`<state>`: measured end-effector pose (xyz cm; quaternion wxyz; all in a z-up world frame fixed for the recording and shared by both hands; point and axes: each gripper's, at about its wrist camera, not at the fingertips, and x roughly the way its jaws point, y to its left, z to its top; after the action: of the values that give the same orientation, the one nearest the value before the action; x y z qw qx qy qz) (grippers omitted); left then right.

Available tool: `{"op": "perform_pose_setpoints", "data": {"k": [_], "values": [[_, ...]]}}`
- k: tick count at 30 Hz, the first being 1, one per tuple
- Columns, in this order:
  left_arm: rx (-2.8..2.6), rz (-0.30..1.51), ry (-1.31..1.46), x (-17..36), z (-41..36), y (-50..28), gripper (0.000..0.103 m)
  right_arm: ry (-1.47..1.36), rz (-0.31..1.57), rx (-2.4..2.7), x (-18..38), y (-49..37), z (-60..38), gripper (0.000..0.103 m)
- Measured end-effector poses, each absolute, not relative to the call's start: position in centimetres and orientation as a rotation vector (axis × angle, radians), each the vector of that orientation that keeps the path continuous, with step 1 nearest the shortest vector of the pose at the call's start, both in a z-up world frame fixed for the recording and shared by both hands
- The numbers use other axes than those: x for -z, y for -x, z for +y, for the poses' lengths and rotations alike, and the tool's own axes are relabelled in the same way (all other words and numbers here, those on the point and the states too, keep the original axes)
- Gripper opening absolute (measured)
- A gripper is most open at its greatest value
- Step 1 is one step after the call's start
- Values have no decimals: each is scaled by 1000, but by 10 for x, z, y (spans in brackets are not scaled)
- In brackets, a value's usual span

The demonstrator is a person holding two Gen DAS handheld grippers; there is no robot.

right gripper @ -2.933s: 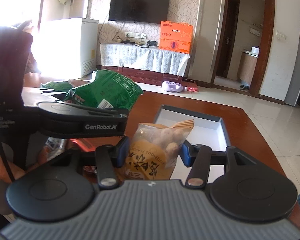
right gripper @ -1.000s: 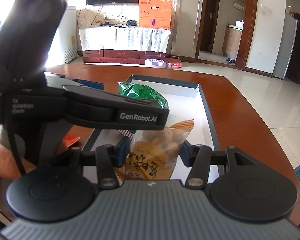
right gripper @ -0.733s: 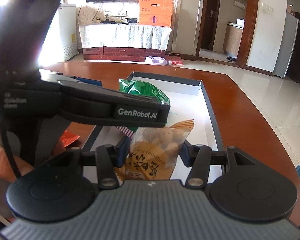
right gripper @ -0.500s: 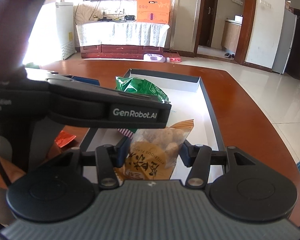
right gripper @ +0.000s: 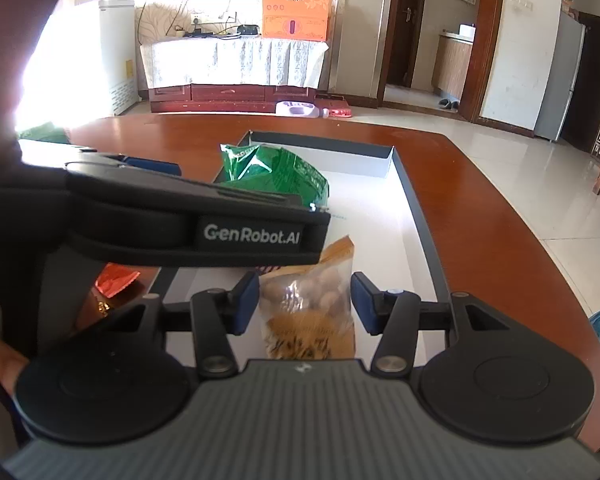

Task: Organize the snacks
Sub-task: 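Open the right gripper to release the tan pastry bag into the box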

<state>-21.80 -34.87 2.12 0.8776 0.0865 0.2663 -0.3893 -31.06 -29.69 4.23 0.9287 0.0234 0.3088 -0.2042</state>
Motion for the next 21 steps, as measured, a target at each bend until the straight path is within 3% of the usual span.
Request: {"op": "perform_pose_setpoints", "data": {"k": [3,7,11,21], "values": [[811,561,-176,-22,-348,219,96,-49,628,414,-43,313,-296,54],[807,562,-168,-24,-347,220,96,-74,593,407,-47,319,-297,74],[803,558,-166,-28,-347,221,96,-82,532,438,-53,326,-294,84],[780,549,-124,-38,-332,222,96,92,583,657,-47,309,-268,85]]}}
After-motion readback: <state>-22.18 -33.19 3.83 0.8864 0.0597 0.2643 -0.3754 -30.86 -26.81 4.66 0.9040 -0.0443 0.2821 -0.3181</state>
